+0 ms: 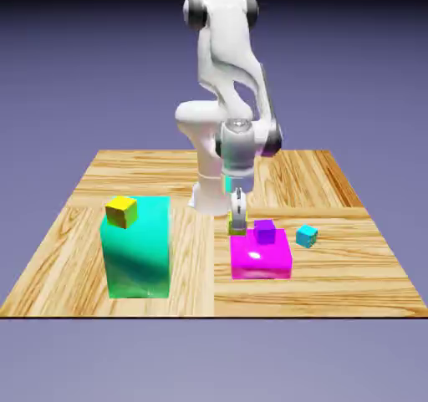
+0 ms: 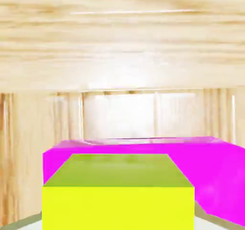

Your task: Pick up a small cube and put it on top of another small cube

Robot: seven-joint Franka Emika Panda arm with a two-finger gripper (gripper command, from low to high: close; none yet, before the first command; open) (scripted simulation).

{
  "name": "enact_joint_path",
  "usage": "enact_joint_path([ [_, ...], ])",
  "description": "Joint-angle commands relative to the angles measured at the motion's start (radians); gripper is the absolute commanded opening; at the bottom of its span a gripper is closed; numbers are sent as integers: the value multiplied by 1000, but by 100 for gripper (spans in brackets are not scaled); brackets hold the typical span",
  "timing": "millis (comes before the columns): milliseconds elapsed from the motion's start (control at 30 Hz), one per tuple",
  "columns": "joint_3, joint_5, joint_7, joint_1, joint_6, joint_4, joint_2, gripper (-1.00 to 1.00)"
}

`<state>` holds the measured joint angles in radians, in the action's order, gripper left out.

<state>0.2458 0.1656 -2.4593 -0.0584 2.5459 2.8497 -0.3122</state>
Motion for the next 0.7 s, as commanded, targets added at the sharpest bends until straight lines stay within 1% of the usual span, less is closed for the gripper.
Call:
enact_joint_path([
  [0, -5, 6, -2, -36, -38, -3, -34, -100],
  [100, -18, 22, -9, -145, -148, -12, -137, -100],
  [167, -19, 23, -10, -156, -159, -12, -147, -100],
  [367, 0, 19, -18, -154, 102, 35, 67, -100],
  [400, 0, 19, -18, -154, 108, 36, 72, -100],
  [433, 0, 19, -18, -154, 108, 36, 72, 100],
  [467, 0, 19, -18, -154, 108, 36, 72, 100],
  [667, -19, 23, -10, -156, -153, -11, -142, 100],
])
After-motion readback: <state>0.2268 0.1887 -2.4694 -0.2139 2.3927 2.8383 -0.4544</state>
